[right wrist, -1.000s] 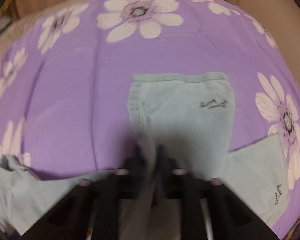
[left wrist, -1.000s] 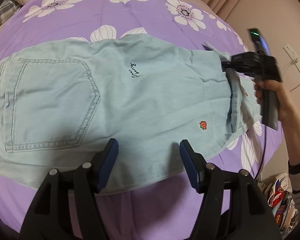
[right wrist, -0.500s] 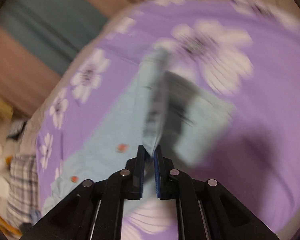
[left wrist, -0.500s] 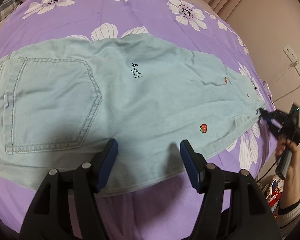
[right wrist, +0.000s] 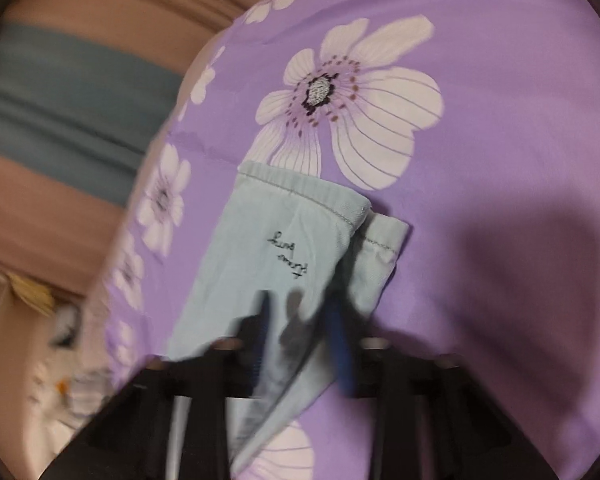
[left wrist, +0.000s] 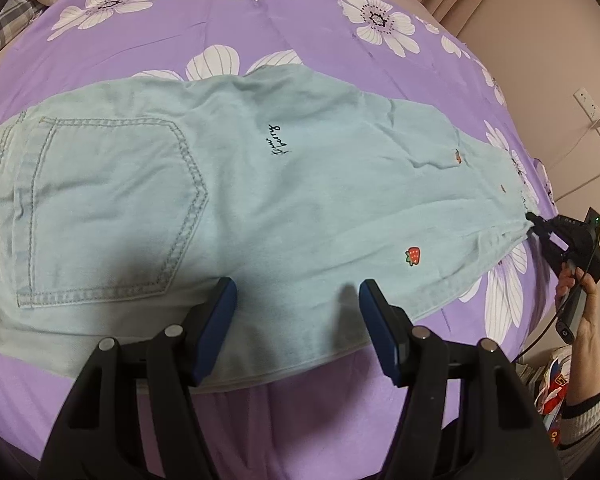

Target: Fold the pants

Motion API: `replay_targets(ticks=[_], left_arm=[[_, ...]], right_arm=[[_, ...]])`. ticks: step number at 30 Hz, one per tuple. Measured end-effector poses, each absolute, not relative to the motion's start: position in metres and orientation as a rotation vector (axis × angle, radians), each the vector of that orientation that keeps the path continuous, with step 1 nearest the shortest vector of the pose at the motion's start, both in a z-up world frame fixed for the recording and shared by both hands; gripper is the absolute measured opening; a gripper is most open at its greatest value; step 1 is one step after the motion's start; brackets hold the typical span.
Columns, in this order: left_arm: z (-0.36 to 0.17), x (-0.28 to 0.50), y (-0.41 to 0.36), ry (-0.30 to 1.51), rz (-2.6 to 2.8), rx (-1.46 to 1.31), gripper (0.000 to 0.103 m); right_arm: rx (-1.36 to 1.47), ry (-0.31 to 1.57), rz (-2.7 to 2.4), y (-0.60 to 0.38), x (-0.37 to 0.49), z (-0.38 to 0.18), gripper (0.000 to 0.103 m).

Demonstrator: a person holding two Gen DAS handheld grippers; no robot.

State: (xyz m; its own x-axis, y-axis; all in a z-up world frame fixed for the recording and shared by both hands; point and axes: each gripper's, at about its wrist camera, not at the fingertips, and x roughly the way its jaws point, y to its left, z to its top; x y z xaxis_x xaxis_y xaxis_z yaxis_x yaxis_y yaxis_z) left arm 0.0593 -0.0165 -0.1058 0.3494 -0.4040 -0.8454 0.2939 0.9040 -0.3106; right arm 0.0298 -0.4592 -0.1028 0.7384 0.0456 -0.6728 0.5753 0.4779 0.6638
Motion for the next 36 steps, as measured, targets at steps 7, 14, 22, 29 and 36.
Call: replay_targets(ticks=[7, 14, 22, 29, 36], left_arm=[[-0.106, 0.059, -0.016, 1.133, -0.452, -0.101, 0.063], [-0.1, 0.054, -0.009, 1.128, -0.454, -0.112, 0.063], [-0.087, 0.058, 0.011, 1.074, -0.436, -0.204, 0.063], [-0.093, 0.056, 0.031, 1.042, -0.35, -0.165, 0.063], [-0.097, 0.05, 0.088, 1.022, -0.275, -0.196, 0.054]], right_arm=[[1.011, 0.709, -0.375, -0.467, 0.009, -0.099, 0.004], [0.918, 0.757, -0.415, -0.481, 0.018, -0.095, 0.012], [0.484, 0.72, -0.317, -0.404, 0.028, -0.036, 0.035], [0.147, 0.865, 0.177, -0.252, 0.073, -0.057, 0.03], [0.201, 0.981, 0.066, -0.301, 0.099, -0.094, 0.0]])
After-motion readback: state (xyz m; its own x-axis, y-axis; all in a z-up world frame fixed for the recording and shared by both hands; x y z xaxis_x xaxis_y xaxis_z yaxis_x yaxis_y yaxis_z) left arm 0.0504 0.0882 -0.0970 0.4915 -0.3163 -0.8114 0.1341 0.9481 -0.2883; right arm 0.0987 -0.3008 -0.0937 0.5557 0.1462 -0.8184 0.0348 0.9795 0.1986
